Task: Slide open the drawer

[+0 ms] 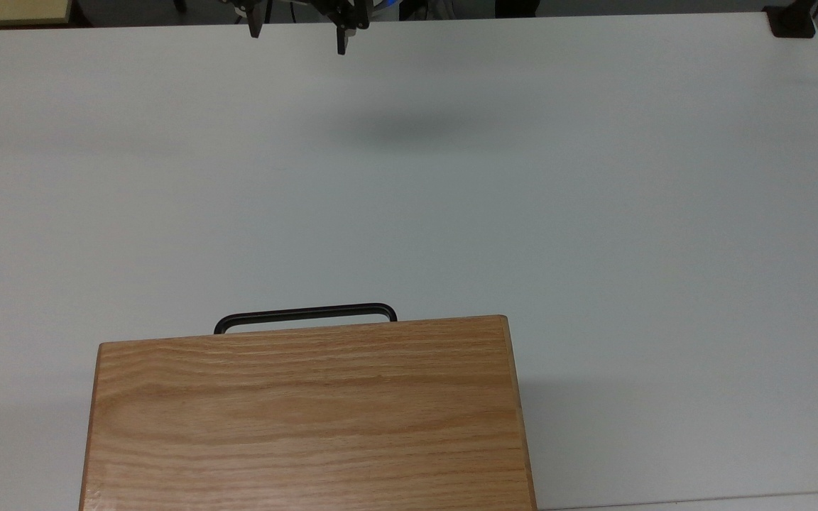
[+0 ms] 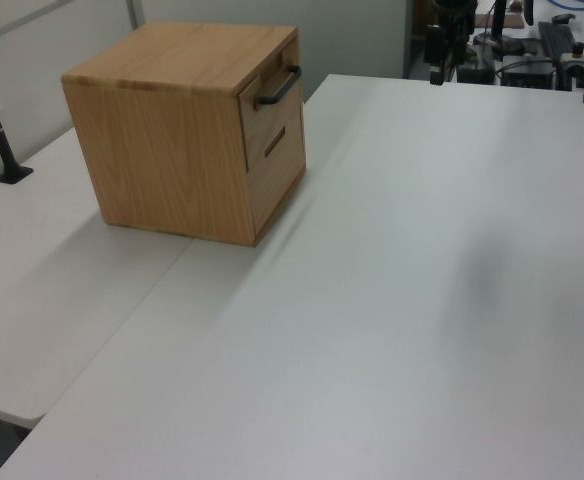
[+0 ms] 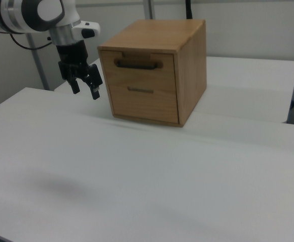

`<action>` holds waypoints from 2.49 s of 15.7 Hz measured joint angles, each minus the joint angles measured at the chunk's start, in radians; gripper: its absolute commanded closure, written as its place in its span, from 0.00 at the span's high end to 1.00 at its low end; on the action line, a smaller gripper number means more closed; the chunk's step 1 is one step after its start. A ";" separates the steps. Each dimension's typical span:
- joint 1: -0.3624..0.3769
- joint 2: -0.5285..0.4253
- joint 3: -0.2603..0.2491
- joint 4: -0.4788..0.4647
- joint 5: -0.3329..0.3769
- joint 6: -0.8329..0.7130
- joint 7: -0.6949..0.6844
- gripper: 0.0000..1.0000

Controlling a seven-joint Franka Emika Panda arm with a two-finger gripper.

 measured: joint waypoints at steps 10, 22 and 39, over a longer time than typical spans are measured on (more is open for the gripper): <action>0.001 0.000 -0.009 0.000 0.000 0.000 -0.034 1.00; -0.004 0.017 -0.012 0.000 0.133 0.058 0.063 1.00; 0.003 0.316 -0.007 0.057 0.276 0.962 1.019 0.78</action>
